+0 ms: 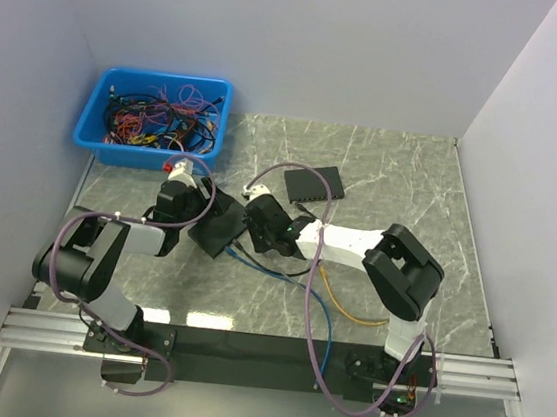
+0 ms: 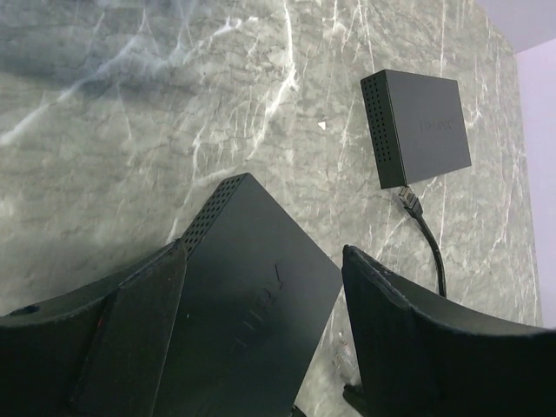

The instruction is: Insert the plug into the switch port

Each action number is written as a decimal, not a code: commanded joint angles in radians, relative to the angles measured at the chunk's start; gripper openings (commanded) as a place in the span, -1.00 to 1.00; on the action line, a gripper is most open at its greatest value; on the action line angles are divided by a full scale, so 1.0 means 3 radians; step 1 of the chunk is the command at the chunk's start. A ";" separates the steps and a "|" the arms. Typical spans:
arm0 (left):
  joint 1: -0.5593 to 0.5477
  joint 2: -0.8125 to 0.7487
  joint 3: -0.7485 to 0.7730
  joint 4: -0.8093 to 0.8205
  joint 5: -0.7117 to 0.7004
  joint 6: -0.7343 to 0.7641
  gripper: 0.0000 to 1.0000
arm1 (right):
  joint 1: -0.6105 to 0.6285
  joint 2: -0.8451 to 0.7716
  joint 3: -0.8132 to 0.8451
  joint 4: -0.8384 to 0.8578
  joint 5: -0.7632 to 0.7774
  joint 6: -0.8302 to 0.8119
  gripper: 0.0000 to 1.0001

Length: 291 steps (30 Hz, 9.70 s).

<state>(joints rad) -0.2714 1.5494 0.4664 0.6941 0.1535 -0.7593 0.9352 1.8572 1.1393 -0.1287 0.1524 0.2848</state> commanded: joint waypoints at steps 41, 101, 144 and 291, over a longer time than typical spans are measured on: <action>-0.0087 0.0455 -0.0051 0.0754 0.0485 0.0041 0.41 | 0.0012 0.0339 0.0579 0.0005 -0.0237 -0.0024 -1.00; 0.0296 0.0541 0.0485 -0.0294 0.0444 0.0113 0.36 | -0.0003 0.0385 0.0416 0.0485 -0.0028 -0.0412 -1.00; -0.0374 0.1109 0.0010 0.0335 0.1022 0.0000 0.32 | -0.0080 0.0390 0.0993 0.1241 -0.0937 -0.1292 -1.00; 0.0578 -0.1744 -0.0046 -0.1710 -0.0113 -0.0092 0.40 | 0.0452 -0.2325 -0.1604 -0.1381 0.0980 0.2011 0.27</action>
<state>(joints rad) -0.0902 1.0420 0.4591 0.1204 0.0933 -0.7830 1.0534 1.1812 0.6662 -0.5434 0.4034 0.8436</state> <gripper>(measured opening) 0.701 0.627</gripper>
